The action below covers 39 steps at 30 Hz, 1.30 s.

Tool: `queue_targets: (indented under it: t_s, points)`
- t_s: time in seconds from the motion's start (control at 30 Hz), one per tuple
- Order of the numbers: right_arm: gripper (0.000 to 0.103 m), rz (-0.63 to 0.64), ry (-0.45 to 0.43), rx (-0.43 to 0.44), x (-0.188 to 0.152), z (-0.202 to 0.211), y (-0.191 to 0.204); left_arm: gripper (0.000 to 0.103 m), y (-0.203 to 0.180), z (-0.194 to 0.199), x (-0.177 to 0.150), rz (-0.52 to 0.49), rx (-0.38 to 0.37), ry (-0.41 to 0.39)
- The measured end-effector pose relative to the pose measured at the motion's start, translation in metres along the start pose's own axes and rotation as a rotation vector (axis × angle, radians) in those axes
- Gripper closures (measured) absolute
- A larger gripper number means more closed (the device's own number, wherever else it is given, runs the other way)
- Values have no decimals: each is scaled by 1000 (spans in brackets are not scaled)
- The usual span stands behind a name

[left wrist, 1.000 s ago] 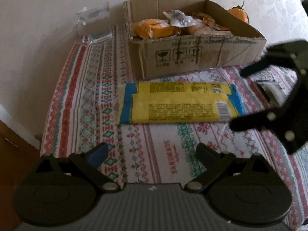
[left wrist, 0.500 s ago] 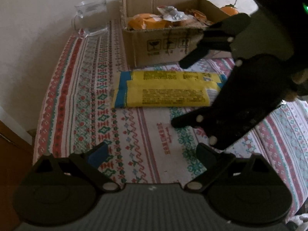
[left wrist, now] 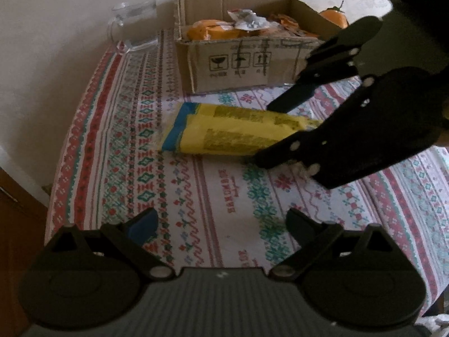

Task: Organize snacks
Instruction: 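Grasp the yellow-and-blue wafer pack at its end with the right tool, then lift the wafer pack with the right tool while the left tool grasps the clear packet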

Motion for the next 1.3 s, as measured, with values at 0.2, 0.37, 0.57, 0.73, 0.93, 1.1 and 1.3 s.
queue_targets:
  t_s: [0.2,0.37,0.57,0.73,0.93,1.1,1.3]
  points:
    - [46,-43,-25,-55,-26,41,-4,5,-9,6,-1,-3,0,-13]
    - [45,-116,-22,-143,-66,78,-9,5,-22,11,4,-17,-8,-31]
    - [45,-262,-9,-248,-120,114,-25,6,-47,10,14,-24,-21,-49]
    - [45,-335,-7,-322,-149,132,-39,6,-79,7,28,-41,-50,-67]
    - [45,-406,-13,-362,-180,141,-59,6,-120,-4,46,-59,-64,-63]
    - [45,-431,-44,-358,-194,147,-69,8,-157,-21,64,-47,-69,-69]
    - [45,-420,-55,-357,-199,150,-75,12,-188,-34,69,26,-68,-81]
Point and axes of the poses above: each gripper's, at about its wrist camera, not at the fingertips, and z roughly against the way its jaws point, y to its left, x to its top, the point moved 4 cm from there along -z, roughly the way its jaws point, and after that the axes turned 5 degrees about z, right-handed, at the moved point
